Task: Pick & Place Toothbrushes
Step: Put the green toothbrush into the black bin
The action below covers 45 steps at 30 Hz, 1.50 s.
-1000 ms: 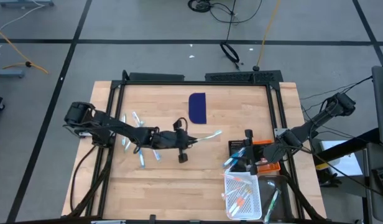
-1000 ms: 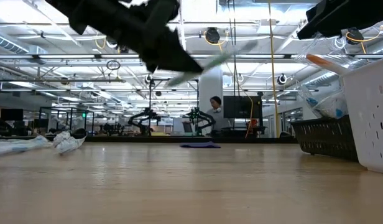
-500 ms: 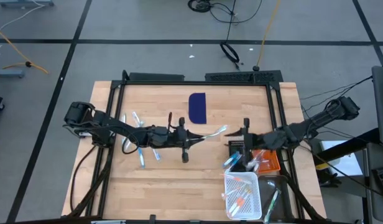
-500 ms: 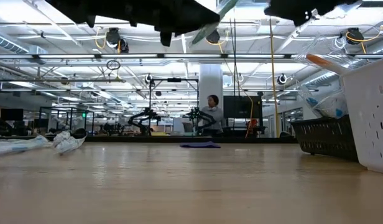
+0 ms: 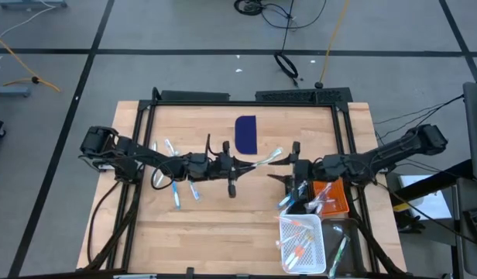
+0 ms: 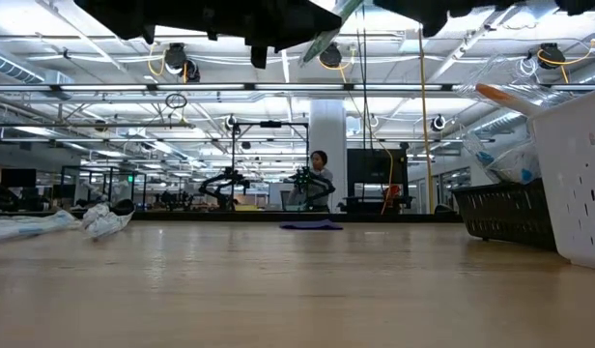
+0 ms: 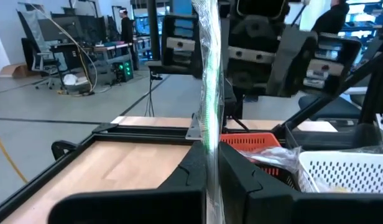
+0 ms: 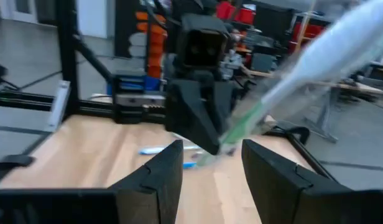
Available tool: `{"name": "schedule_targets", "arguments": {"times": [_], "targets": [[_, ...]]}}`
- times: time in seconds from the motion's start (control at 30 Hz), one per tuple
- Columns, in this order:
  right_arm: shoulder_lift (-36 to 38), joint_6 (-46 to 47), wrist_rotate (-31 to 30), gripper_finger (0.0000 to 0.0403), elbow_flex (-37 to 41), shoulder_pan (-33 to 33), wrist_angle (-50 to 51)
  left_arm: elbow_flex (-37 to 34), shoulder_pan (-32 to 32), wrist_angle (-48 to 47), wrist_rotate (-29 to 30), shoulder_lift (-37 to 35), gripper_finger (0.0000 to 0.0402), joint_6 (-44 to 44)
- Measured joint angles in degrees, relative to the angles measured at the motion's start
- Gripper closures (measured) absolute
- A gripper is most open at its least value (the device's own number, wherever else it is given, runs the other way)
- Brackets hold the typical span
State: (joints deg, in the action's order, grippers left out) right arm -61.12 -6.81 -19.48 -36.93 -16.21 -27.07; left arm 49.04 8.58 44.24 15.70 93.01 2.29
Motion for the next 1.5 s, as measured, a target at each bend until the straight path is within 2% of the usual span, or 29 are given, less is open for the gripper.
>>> {"name": "schedule_targets", "arguments": {"times": [0.2,0.43,0.53,0.67,1.0,1.17,1.43,1.5], "targets": [[-3.60,0.02,-1.15,0.0248,0.00,2.39,-5.72,0.00,0.02,0.47,0.02,0.00,0.0395,-0.48],[-5.64,-0.08,2.20,0.0251,0.00,4.22,-10.93,0.04,0.02,6.92,-0.34,4.78,0.0387,-1.07],[-5.64,0.21,1.99,0.0284,0.00,4.43,-9.58,0.00,-0.14,6.81,1.32,6.18,0.0395,-1.16],[-5.51,-0.68,1.76,0.0379,-0.02,4.46,-7.86,0.00,-0.20,8.21,2.54,6.38,0.0385,-1.10],[-4.50,-3.16,1.60,0.0387,-0.02,3.47,-5.65,-0.02,-0.26,9.22,3.48,6.39,0.0336,-1.32],[-0.03,-3.34,-0.10,0.0387,0.00,1.10,2.03,0.00,-0.30,9.06,4.45,6.36,0.0305,1.25],[14.46,1.82,-1.03,0.0387,0.02,-6.56,22.52,0.00,-0.31,8.77,4.96,6.36,0.0259,3.33],[18.59,3.79,0.84,0.0387,0.02,-9.00,28.40,0.02,-0.31,8.33,6.51,6.34,0.0255,3.86]]}}
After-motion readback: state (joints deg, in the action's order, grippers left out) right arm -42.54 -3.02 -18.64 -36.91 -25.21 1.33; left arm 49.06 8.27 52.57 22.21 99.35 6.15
